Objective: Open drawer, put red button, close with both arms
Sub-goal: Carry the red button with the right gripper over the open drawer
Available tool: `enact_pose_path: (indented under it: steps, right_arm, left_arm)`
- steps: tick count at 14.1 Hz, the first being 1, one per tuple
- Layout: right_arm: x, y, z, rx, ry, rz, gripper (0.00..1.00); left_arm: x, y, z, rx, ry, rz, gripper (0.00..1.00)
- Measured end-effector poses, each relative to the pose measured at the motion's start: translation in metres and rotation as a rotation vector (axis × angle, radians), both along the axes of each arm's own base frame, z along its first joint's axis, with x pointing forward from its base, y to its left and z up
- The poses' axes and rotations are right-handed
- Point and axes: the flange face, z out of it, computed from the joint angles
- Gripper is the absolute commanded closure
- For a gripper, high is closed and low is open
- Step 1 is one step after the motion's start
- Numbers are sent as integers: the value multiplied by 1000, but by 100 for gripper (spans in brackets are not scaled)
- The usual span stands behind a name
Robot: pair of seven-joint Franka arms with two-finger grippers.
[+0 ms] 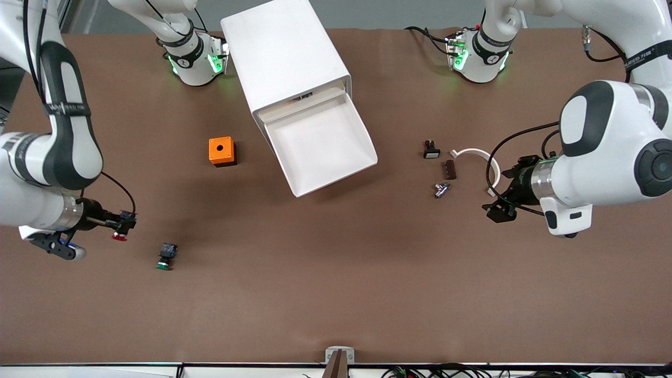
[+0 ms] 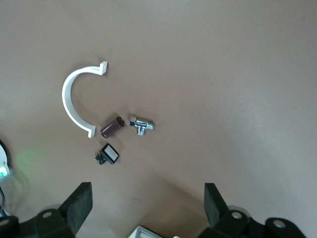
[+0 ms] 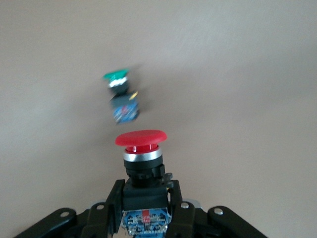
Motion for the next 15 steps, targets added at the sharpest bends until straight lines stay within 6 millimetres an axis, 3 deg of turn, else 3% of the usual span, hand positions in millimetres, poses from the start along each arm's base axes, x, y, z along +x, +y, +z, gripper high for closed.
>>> enact_pose_path:
  steps: [4, 7, 12, 15]
  right_arm:
    - [-27, 68, 82, 87, 44, -176, 100]
    - [-53, 156, 127, 67, 54, -306, 100]
    - [-100, 305, 140, 44, 57, -496, 100]
    - [-127, 370, 131, 68, 31, -590, 100]
  left_arm:
    - [-1, 27, 17, -42, -40, -101, 1]
    - [-1, 41, 17, -49, -55, -190, 1]
    - [-1, 46, 15, -24, -82, -334, 1]
    - [4, 43, 9, -19, -124, -427, 1]
